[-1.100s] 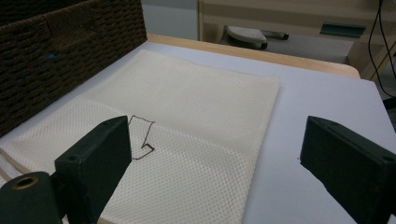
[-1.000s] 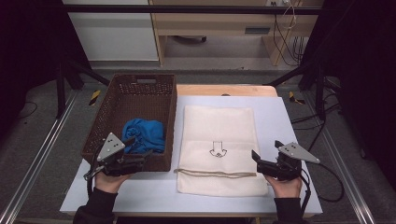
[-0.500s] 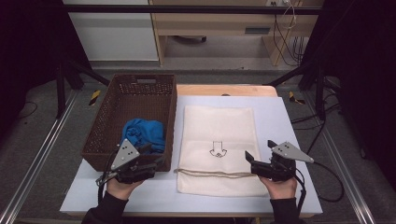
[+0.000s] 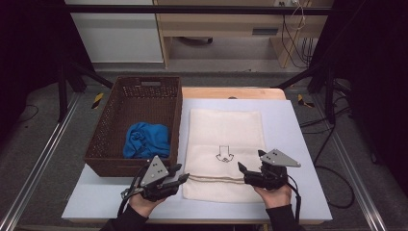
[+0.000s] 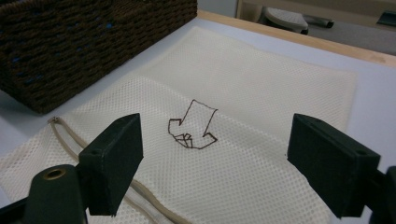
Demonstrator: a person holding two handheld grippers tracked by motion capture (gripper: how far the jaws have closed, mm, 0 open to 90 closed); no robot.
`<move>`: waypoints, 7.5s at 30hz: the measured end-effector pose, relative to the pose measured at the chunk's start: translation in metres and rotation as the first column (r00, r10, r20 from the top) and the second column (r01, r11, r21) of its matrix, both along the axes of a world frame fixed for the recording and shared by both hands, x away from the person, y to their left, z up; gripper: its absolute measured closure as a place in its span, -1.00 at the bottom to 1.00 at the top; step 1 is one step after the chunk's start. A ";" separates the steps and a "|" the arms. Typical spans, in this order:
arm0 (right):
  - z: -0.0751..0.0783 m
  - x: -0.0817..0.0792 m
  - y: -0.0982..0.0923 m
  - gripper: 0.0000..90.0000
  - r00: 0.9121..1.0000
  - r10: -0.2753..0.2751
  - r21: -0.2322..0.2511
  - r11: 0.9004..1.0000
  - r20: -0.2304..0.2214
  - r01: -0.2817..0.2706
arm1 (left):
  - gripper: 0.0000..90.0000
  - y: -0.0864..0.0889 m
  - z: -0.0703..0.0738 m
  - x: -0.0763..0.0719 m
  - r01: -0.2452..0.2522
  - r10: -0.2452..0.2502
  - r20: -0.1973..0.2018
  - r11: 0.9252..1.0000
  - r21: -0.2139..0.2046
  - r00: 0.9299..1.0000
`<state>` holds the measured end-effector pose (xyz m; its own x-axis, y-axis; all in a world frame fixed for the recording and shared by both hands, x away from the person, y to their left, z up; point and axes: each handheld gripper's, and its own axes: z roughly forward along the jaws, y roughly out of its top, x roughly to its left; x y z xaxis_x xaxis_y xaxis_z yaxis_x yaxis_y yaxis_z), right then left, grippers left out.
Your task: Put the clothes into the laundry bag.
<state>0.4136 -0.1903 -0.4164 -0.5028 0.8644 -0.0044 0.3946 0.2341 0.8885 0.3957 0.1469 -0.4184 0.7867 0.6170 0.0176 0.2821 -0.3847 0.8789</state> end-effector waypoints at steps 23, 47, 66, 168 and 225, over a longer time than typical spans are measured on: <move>-0.057 0.018 0.033 0.01 0.965 0.110 -0.152 0.977 -0.237 -0.149 | 0.97 -0.038 -0.068 0.009 0.096 -0.077 -0.129 0.984 0.152 0.989; -0.059 0.022 0.039 0.73 0.957 0.122 -0.218 0.959 -0.264 -0.183 | 0.97 -0.041 -0.069 0.004 0.079 -0.064 -0.087 0.981 0.177 0.994; -0.037 0.023 0.028 0.96 0.976 0.118 -0.108 0.984 -0.183 -0.140 | 0.85 -0.047 -0.051 0.005 0.079 -0.072 -0.053 0.984 0.159 0.996; 0.001 0.017 0.016 0.94 0.994 0.081 0.048 0.995 0.073 -0.085 | -0.24 0.003 0.066 0.032 -0.120 0.126 0.068 0.989 -0.092 0.990; -0.003 0.020 0.013 0.94 0.993 0.107 0.015 0.994 0.040 -0.107 | -0.64 0.076 -0.013 0.177 -0.191 0.319 -0.215 0.865 0.464 0.923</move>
